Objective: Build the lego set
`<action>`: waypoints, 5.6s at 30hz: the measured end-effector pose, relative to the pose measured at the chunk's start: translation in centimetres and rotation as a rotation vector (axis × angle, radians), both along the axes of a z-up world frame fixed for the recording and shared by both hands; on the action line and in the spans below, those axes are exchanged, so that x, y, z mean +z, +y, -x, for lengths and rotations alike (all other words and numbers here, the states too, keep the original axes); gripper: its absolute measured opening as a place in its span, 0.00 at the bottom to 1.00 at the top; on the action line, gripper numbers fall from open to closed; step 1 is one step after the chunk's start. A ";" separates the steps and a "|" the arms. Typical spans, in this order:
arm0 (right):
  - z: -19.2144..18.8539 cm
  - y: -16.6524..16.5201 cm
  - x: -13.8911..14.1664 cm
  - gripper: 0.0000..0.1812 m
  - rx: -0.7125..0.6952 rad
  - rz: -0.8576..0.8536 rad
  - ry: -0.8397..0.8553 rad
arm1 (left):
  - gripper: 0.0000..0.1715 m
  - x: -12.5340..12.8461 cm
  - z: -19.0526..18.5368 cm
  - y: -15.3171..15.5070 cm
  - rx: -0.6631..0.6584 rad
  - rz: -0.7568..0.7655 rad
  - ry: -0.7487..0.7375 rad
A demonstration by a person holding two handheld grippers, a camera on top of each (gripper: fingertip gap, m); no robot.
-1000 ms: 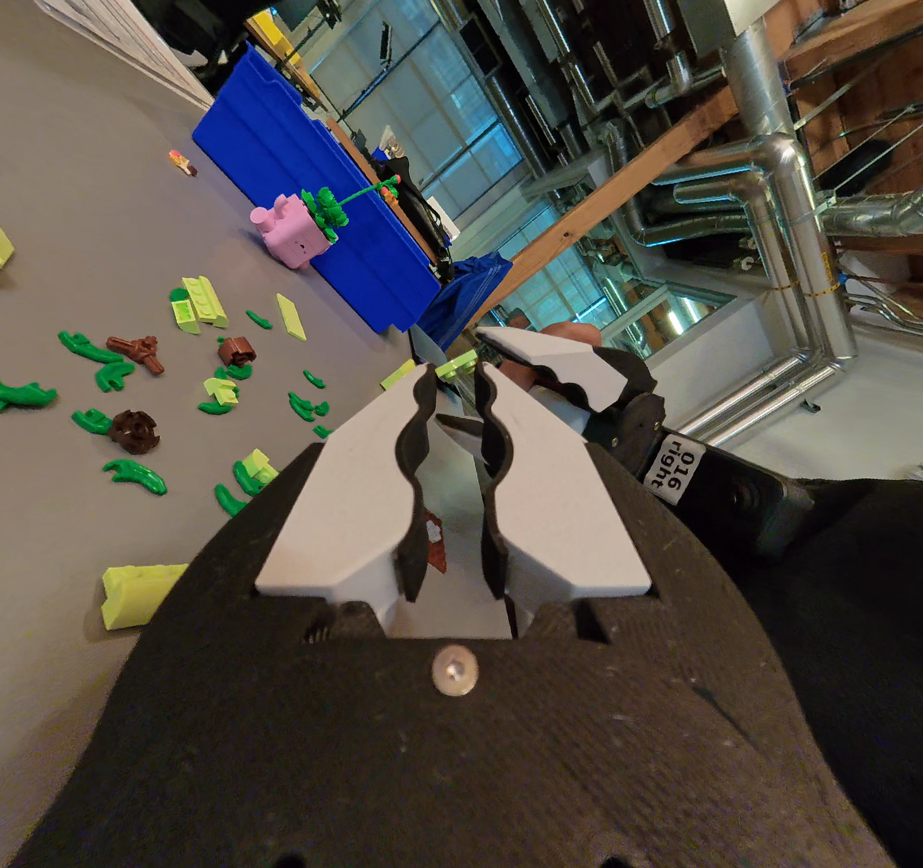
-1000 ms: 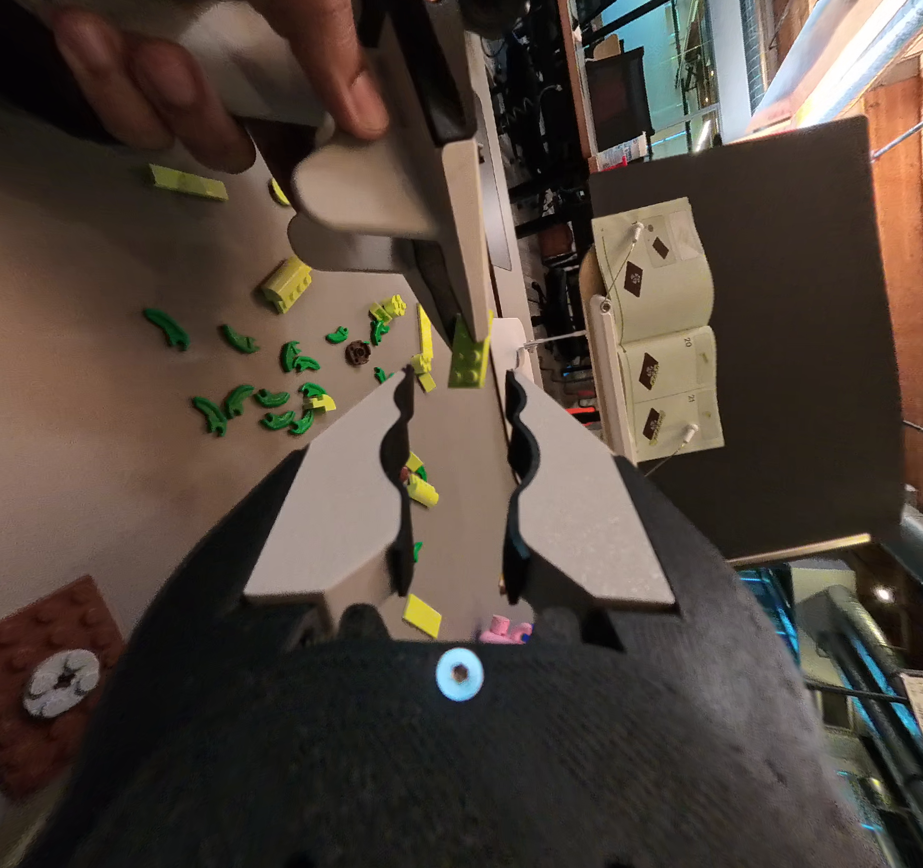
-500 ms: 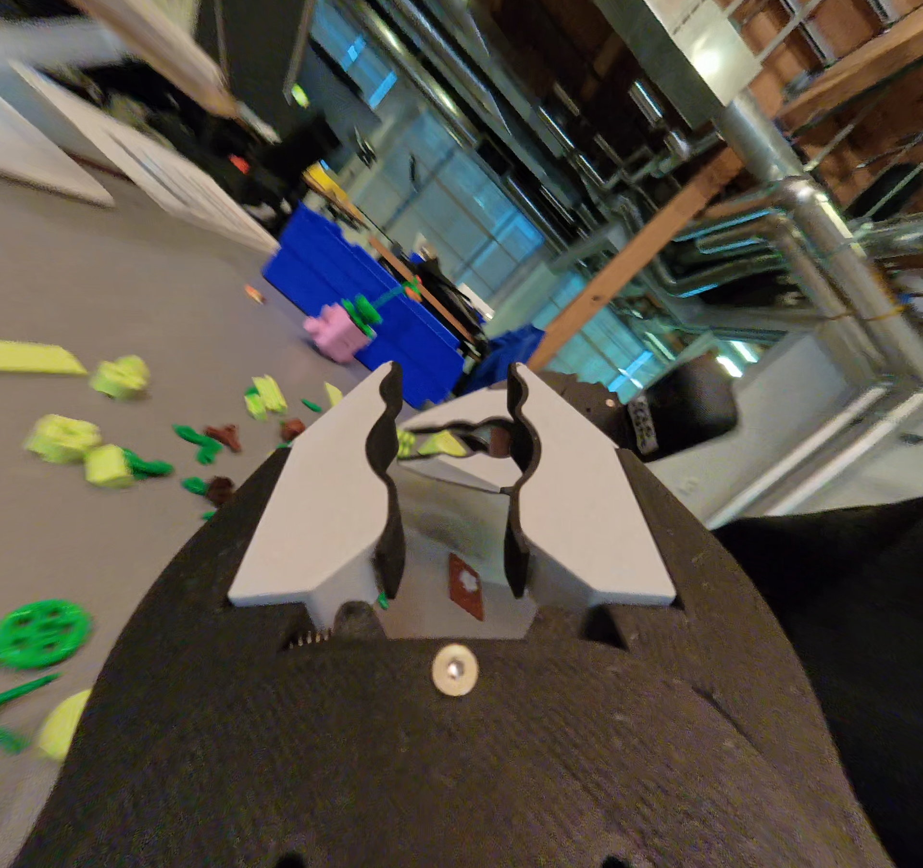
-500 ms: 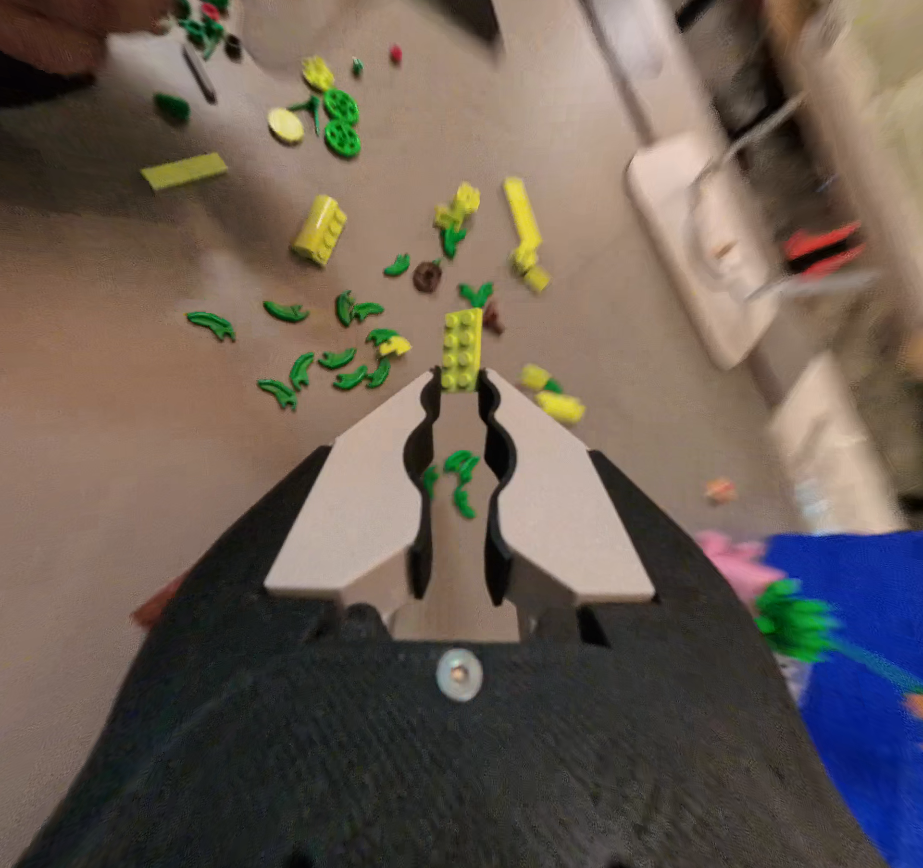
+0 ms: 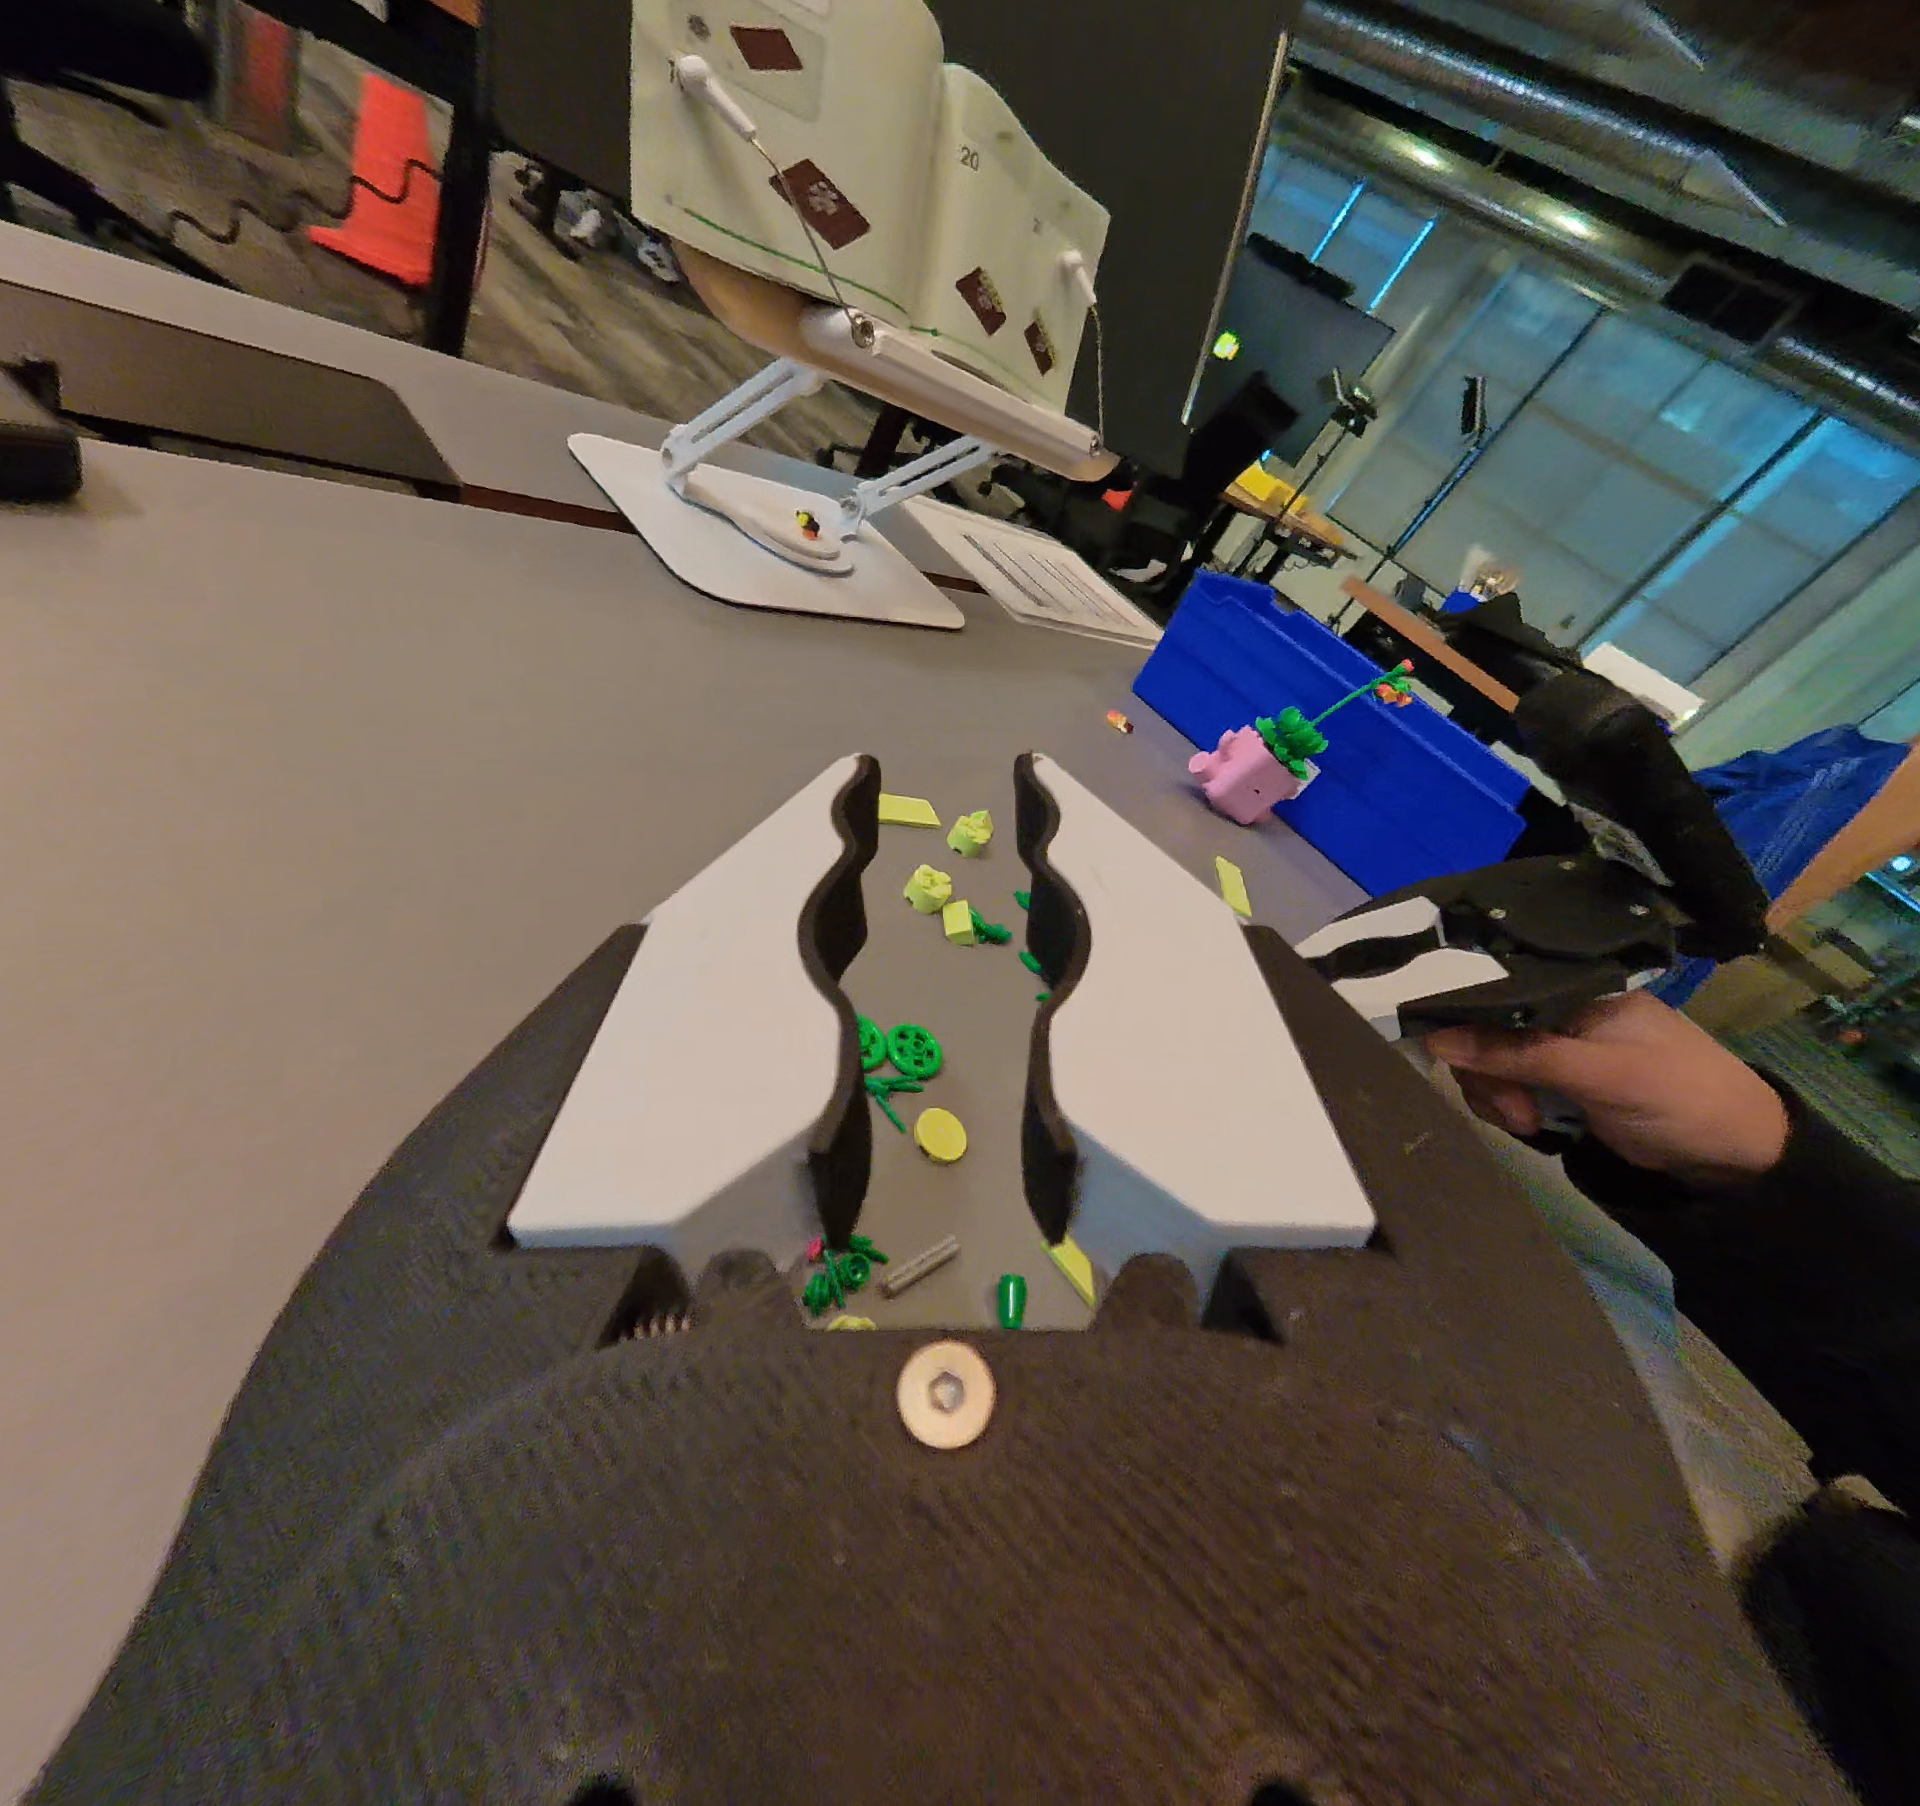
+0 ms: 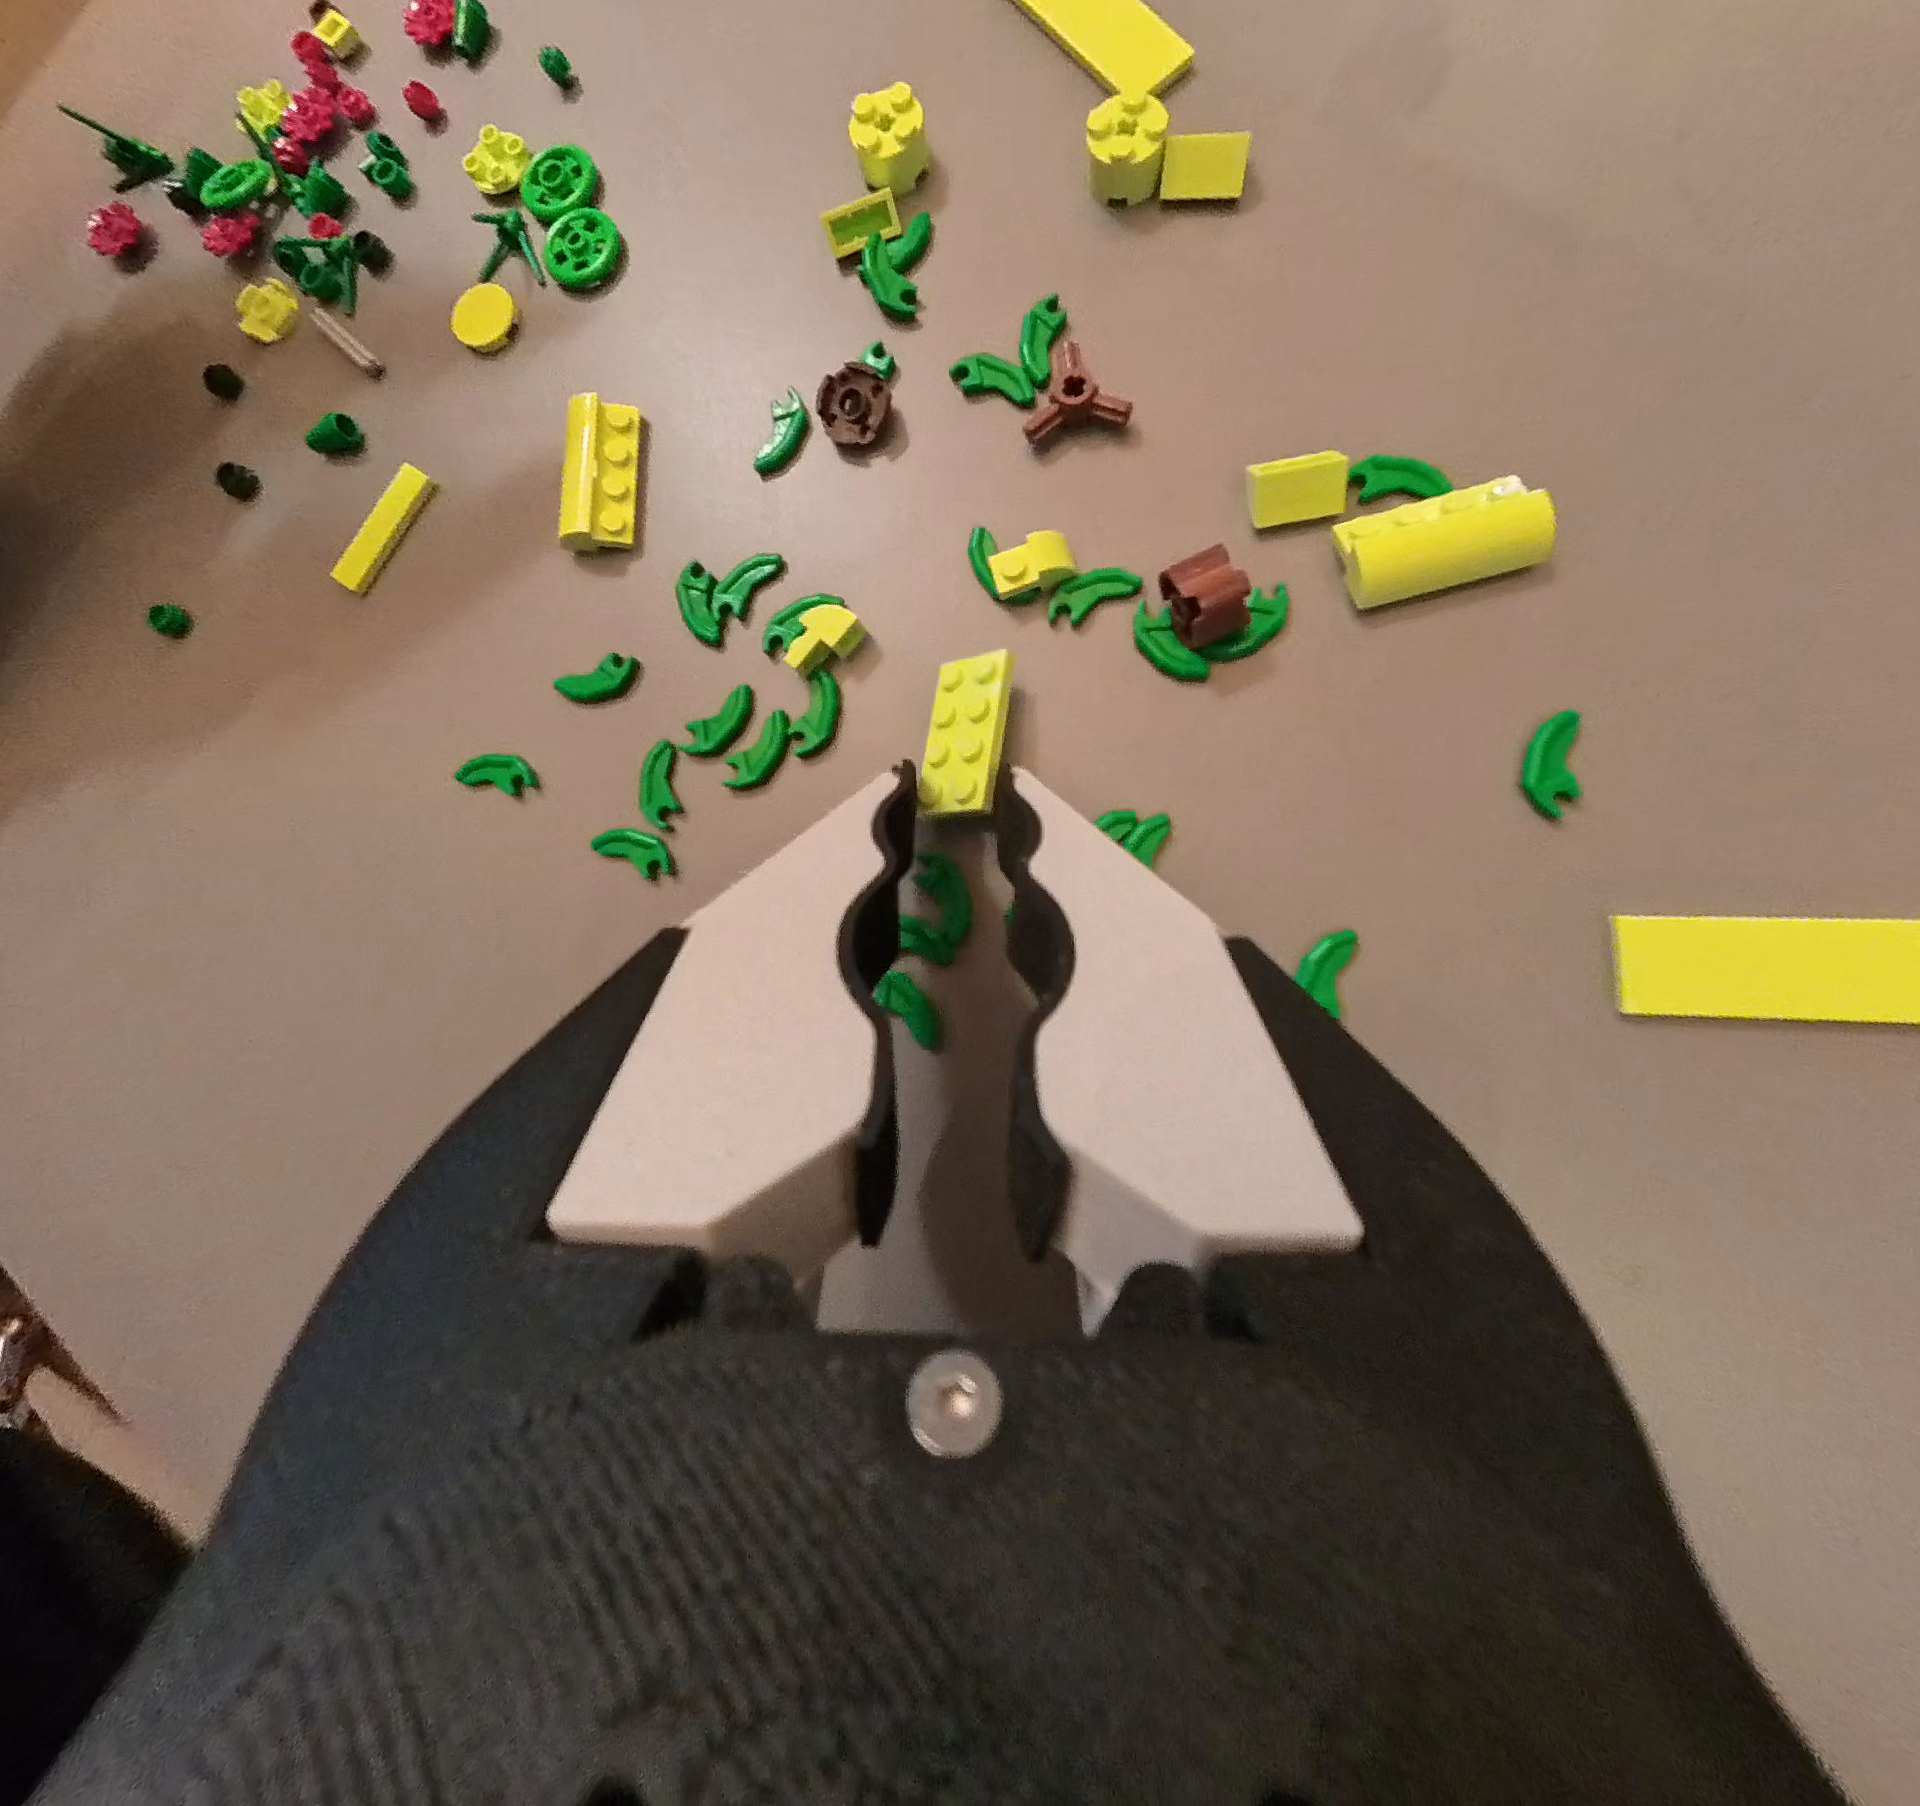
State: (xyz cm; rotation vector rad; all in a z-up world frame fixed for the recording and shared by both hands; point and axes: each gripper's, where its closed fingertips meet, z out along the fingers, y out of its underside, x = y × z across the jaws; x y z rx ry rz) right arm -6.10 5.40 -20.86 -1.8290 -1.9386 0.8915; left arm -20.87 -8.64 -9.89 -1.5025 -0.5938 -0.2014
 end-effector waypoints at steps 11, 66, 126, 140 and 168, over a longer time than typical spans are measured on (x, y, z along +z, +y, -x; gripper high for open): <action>2.3 -6.7 3.7 0.14 0.211 -0.108 0.142 | 0.10 0.1 0.9 -0.7 0.107 0.045 0.074; 16.7 0.3 0.6 0.07 0.255 -0.190 -0.014 | 0.00 -3.4 4.6 -2.2 0.248 0.395 0.229; 6.1 0.8 0.7 0.08 0.167 0.070 -0.063 | 0.00 -3.9 3.7 -0.9 0.203 0.395 0.216; 4.1 0.0 1.4 0.13 0.194 0.015 -0.037 | 0.00 -3.9 3.6 -0.8 0.196 0.389 0.212; 2.7 -3.1 2.3 0.10 0.306 -0.034 0.008 | 0.00 -4.0 3.4 -0.6 0.189 0.387 0.213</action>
